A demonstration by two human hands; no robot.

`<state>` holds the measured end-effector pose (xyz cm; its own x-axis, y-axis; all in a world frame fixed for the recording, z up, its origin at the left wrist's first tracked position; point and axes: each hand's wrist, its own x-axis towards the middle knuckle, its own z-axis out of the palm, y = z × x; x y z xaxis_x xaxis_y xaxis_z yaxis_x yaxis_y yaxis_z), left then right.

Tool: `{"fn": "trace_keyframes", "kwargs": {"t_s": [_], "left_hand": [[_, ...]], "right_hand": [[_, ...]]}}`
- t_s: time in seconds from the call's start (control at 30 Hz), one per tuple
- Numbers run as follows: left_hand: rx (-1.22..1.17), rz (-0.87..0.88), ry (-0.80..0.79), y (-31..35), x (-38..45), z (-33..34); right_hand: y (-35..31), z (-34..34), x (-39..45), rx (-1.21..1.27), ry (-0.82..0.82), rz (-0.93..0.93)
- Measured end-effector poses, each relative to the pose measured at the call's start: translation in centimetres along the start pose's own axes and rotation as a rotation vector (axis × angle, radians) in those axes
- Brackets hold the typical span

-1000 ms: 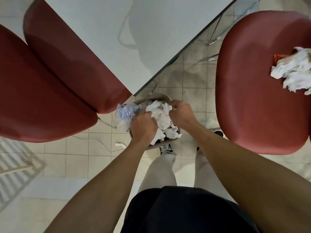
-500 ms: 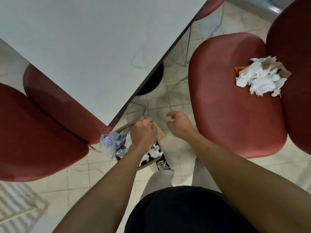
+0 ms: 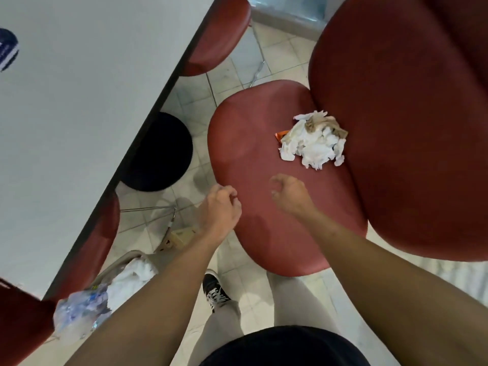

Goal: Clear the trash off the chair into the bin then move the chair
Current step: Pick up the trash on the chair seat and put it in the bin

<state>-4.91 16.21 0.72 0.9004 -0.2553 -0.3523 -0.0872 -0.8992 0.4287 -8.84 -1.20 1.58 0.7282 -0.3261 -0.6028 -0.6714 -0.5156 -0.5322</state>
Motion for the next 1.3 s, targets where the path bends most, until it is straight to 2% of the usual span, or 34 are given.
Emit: {"fn": "trace_keyframes", "kwargs": {"t_s": [0.2,0.33,0.5,0.6,0.77,0.93,1.13,1.3], "left_hand": [[0.042,0.112,-0.038,8.9,6.9,3.1],[0.095,0.193,-0.074,13.4,11.2,4.6],[0.115,0.284,-0.097,18.3,17.1,7.7],[0.166,0.409,-0.115,20.7,20.3,10.3],[0.332,0.56,-0.295,23.2,24.3,15.3],[0.519,0.56,-0.364,23.6,25.0,17.9],[0.321,0.548,-0.292,22.8,23.9,16.5],[0.136,0.466,-0.234,22.0,21.0,13.3]], "right_hand": [[4.7,-7.8,5.8,0.073,0.106,0.074],[8.0,-10.4,8.7,0.11,0.159,0.166],[12.7,-11.1,12.5,0.141,0.173,0.216],[15.0,-11.1,15.1,0.15,0.146,0.222],[17.1,-10.3,19.1,0.198,0.063,0.211],[17.4,-9.9,20.1,0.186,0.041,0.273],[16.9,-10.8,18.5,0.189,0.171,0.303],[15.1,-11.7,16.0,0.179,0.269,0.298]]}}
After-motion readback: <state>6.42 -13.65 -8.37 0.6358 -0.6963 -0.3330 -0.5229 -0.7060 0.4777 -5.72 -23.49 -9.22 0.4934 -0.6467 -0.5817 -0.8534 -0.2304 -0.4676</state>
